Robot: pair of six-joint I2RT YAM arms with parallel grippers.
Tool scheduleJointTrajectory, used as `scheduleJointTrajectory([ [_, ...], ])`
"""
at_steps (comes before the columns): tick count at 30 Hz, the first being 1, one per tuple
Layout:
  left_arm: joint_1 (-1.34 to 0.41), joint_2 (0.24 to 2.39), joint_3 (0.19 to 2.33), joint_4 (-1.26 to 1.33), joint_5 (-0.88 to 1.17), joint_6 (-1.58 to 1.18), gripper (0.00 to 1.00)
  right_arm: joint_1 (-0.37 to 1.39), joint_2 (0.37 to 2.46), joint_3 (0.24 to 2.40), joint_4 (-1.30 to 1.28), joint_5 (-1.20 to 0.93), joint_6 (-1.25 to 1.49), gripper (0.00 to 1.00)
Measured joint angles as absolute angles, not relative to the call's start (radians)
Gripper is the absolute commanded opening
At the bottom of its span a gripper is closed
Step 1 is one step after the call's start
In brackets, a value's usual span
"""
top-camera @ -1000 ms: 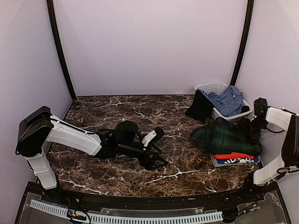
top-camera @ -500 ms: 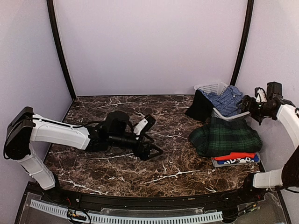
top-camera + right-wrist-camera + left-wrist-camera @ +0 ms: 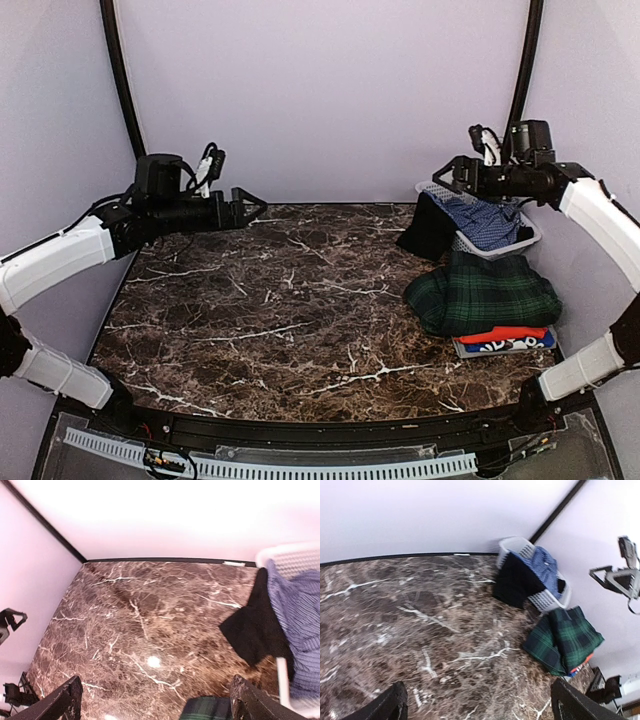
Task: Fold and stack the mixed laundry pile
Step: Reset both arms
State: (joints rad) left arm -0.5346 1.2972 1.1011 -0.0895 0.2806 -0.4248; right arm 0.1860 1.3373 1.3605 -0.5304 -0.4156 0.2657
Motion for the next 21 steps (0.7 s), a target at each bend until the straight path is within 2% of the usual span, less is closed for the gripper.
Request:
scheduleJointTrajectory([
  [6, -0.443, 1.193, 1.039, -0.247, 0.162, -0.478, 0.99, 0.427, 1.498, 1.382, -0.429, -0.408, 0.247, 0.99],
  [12, -0.443, 1.078, 0.793, -0.264, 0.142, -0.564, 0.99, 0.624, 1.588, 1.275, -0.287, -0.403, 0.252, 0.99],
  [17, -0.443, 1.066, 0.664, -0.262, 0.147, -0.625, 0.99, 0.727, 1.613, 1.172, -0.206, -0.397, 0.279, 0.99],
  [21, -0.443, 1.066, 0.654, -0.247, 0.15, -0.637, 0.99, 0.739, 1.612, 1.121, -0.159, -0.388, 0.303, 0.99],
])
